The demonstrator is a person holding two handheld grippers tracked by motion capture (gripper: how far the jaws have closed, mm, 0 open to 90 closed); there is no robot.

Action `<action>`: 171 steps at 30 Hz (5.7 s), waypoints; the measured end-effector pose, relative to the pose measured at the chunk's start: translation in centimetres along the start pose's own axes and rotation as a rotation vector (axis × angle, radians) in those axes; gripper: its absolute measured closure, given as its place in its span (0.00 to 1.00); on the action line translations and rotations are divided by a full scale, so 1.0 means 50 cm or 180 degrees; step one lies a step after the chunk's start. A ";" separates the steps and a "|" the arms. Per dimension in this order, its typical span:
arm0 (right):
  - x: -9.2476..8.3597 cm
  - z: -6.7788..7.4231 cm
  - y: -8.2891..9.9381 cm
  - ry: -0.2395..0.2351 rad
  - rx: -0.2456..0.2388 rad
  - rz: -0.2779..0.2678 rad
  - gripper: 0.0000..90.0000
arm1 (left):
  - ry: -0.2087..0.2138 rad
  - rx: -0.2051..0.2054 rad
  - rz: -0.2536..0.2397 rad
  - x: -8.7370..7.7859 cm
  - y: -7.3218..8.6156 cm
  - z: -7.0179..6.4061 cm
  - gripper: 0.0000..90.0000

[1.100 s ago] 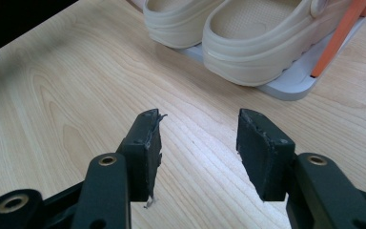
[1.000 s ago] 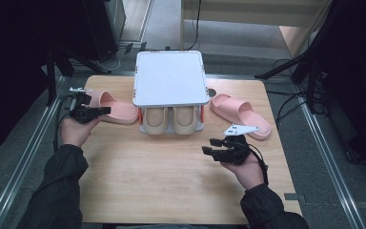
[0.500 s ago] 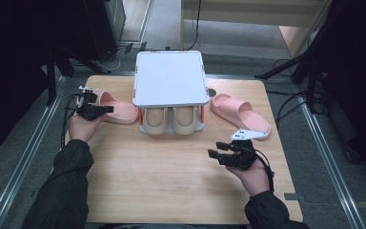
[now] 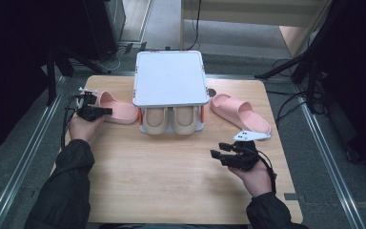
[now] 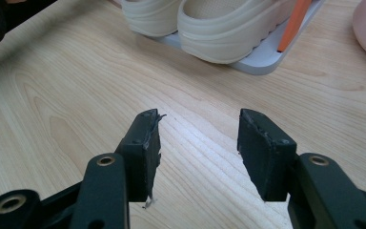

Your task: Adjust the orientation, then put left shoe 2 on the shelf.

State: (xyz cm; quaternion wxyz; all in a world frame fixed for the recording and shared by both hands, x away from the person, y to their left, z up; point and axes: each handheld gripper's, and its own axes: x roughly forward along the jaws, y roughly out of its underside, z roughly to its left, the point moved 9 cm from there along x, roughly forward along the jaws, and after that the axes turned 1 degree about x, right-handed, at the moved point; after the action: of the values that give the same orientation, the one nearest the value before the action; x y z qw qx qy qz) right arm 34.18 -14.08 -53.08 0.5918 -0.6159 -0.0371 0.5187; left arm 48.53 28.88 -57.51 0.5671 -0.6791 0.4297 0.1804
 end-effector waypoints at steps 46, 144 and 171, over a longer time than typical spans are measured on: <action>0.065 0.025 -0.044 -0.0246 -0.0180 0.0088 0.56 | -0.0191 -0.0265 -0.0070 -0.092 0.072 0.097 0.97; 0.032 0.002 -0.024 -0.0125 0.0003 0.0007 0.55 | -0.0224 -0.0587 -0.0177 -0.116 -0.020 0.086 0.93; 0.046 0.011 -0.038 -0.0198 -0.0066 0.0016 0.55 | -0.0340 -0.0248 -0.0147 -0.231 -0.260 -0.072 0.92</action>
State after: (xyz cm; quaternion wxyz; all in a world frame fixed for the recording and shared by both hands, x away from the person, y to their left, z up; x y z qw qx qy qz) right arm 35.93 -11.60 -52.87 0.5826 -0.6056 -0.0593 0.5387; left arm 51.39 29.78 -40.00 0.5664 -0.6998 0.3757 0.2199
